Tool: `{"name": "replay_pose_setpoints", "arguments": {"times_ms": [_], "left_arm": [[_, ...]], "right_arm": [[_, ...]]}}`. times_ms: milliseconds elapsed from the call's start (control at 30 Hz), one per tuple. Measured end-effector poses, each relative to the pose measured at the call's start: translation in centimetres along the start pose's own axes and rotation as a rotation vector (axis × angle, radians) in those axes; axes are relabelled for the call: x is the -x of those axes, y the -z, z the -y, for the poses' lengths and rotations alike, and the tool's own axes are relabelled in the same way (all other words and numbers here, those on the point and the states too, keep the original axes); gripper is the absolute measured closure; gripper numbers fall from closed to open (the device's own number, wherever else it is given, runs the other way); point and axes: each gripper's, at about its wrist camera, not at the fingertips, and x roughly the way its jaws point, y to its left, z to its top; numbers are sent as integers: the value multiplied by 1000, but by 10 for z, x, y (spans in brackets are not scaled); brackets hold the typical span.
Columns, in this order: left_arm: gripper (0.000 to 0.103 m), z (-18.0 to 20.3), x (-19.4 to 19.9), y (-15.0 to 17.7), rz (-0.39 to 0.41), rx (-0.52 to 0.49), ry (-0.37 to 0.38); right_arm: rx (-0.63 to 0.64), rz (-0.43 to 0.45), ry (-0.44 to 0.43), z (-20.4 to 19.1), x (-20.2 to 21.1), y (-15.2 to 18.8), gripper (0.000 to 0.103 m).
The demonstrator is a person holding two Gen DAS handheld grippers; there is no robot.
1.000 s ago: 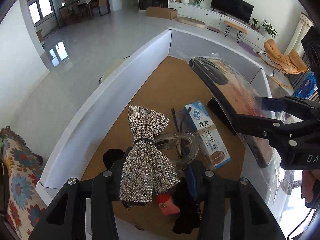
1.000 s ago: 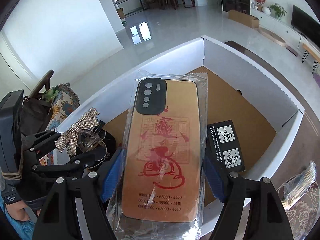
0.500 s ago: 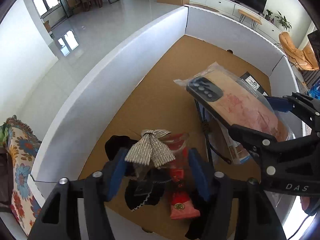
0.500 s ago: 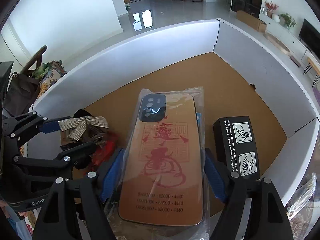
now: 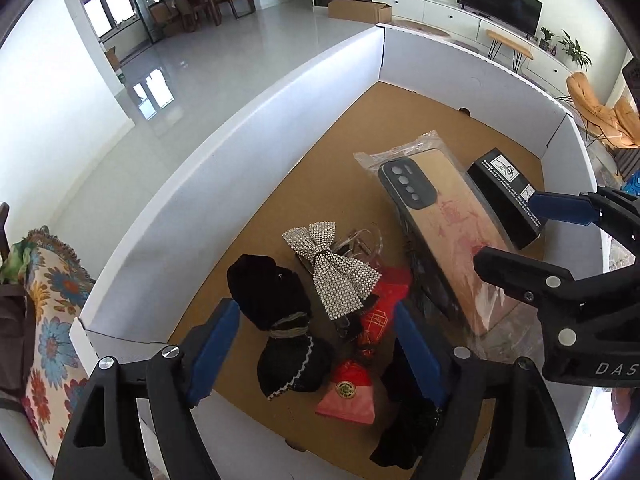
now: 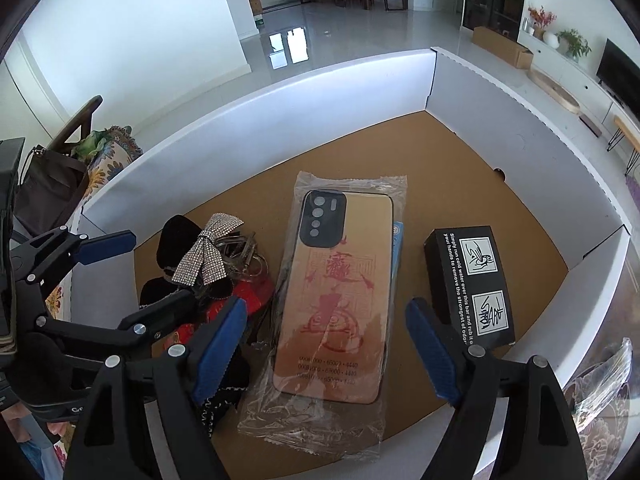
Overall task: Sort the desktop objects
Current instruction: 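Withdraw both tools from the bin back over the table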
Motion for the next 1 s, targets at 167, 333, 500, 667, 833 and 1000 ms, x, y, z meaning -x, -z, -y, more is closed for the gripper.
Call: {"name": "replay_pose_setpoints", "arguments": {"times_ms": [167,333,500,667,833,1000], "left_arm": [[25,11,28,13,59,-7,-2],[25,37,64,27,126,-52,-10],[25,68,98,43,191,-99,16],[25,108,123,55,238,-155,46],[24,154,133,77,231,-216,127],[8,208,113,110,180,-286,207]], "right_arm": [[10,43,17,-1,26,16,20],[2,97,42,7,62,43,20],[-23,154,80,27,98,80,15],[-98,180,126,61,116,128,13],[-217,175,206,110,120,193,13],[-398,148,296,164,122,279,12]]}}
